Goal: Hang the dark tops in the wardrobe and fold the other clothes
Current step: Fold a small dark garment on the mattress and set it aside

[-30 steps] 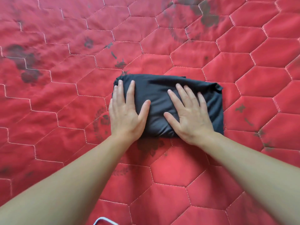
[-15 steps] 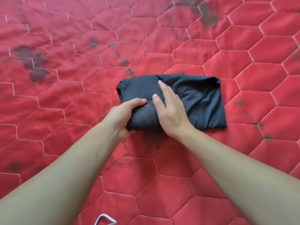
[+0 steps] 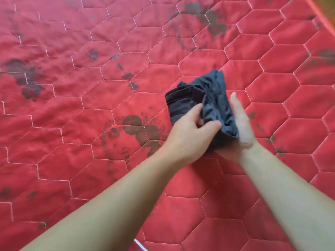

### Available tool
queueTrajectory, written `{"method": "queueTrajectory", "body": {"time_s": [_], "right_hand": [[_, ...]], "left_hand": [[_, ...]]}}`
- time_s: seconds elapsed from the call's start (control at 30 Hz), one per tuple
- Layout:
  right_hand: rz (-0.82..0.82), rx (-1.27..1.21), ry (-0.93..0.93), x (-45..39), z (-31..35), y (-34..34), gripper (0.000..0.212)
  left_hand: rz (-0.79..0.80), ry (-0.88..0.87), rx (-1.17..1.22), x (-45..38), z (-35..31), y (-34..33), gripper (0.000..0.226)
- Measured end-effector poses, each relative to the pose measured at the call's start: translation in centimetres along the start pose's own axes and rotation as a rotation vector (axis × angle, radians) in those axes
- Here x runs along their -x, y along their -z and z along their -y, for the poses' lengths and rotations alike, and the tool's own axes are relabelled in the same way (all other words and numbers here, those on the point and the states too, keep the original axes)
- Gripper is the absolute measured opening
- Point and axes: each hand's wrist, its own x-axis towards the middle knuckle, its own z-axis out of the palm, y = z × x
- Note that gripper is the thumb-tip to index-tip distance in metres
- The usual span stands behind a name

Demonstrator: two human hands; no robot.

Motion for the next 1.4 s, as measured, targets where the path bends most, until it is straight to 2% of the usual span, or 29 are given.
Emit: {"method": "queueTrajectory", "body": {"time_s": [0.1, 0.17, 0.27, 0.33, 0.37, 0.43, 0.53, 0.6, 0.67, 0.73, 0.8, 0.87, 0.97, 1.03, 1.1, 1.2, 1.3, 1.4], "right_hand": [[-0.072, 0.196, -0.049, 0.5, 2.3, 2.2, 0.060], [-0.147, 0.442, -0.103, 0.9, 3.3, 2.9, 0.042], [-0.213, 0.647, -0.100, 1.0, 3.5, 3.8, 0.027], [-0.273, 0.679, -0.078, 0.7, 3.3, 4.1, 0.023], [-0.300, 0.687, -0.070, 0.6, 3.1, 4.2, 0.018], [-0.355, 0.701, -0.063, 0.2, 2.8, 4.5, 0.010], [-0.406, 0.714, -0.014, -0.1, 2.1, 4.9, 0.015], [-0.399, 0.649, -0.006, 0.0, 1.6, 4.9, 0.019], [-0.393, 0.564, -0.038, 0.2, 1.0, 5.1, 0.021], [-0.454, 0.527, -0.037, 0.3, 0.6, 5.3, 0.022], [-0.504, 0.540, 0.003, 0.2, 0.5, 5.6, 0.027], [-0.454, 0.630, 0.034, 0.3, 0.5, 5.7, 0.030], [-0.346, 0.760, 0.064, 0.7, 0.3, 5.7, 0.021], [-0.382, 0.895, 0.129, 0.8, 0.2, 5.7, 0.018], [-0.451, 1.011, 0.180, 0.8, 0.2, 5.7, 0.023], [-0.478, 1.168, 0.198, 0.9, 0.2, 5.6, 0.033], [-0.484, 1.269, 0.218, 0.9, 0.1, 5.7, 0.040], [-0.496, 1.290, 0.202, 0.8, 0.1, 5.8, 0.042]], "left_hand": [[0.080, -0.080, -0.237, -0.1, 0.4, -2.2, 0.058], [0.025, -0.240, -0.237, 0.3, 0.3, -2.9, 0.054], [-0.352, -0.394, -0.244, 0.1, 1.2, -2.7, 0.041], [-0.556, -0.324, -0.243, -0.3, 2.0, -1.9, 0.035], [-0.583, -0.237, -0.218, -0.4, 2.3, -1.4, 0.033], [-0.526, -0.071, -0.166, -0.6, 2.7, -1.0, 0.028], [-0.403, -0.008, -0.179, -1.1, 2.5, -1.2, 0.013], [-0.323, -0.058, -0.273, -1.3, 2.0, -1.7, 0.008], [-0.259, -0.180, -0.408, -1.2, 1.9, -2.1, 0.010], [-0.232, -0.336, -0.509, -1.0, 2.3, -2.2, 0.029], [-0.184, -0.421, -0.509, -1.0, 2.7, -2.3, 0.045], [-0.179, -0.435, -0.474, -1.6, 2.7, -2.2, 0.049], [-0.284, -0.372, -0.508, -3.7, 2.2, -1.2, 0.029], [-0.309, -0.332, -0.512, -5.0, 1.8, -0.3, 0.013], [-0.310, -0.336, -0.481, -5.7, 1.3, 0.4, 0.006], [-0.223, -0.300, -0.448, -6.0, 1.0, 1.4, 0.011], [-0.064, -0.226, -0.436, -6.2, 0.4, 2.7, 0.013], [0.103, -0.158, -0.666, -6.6, -0.1, 4.2, 0.019]]}}
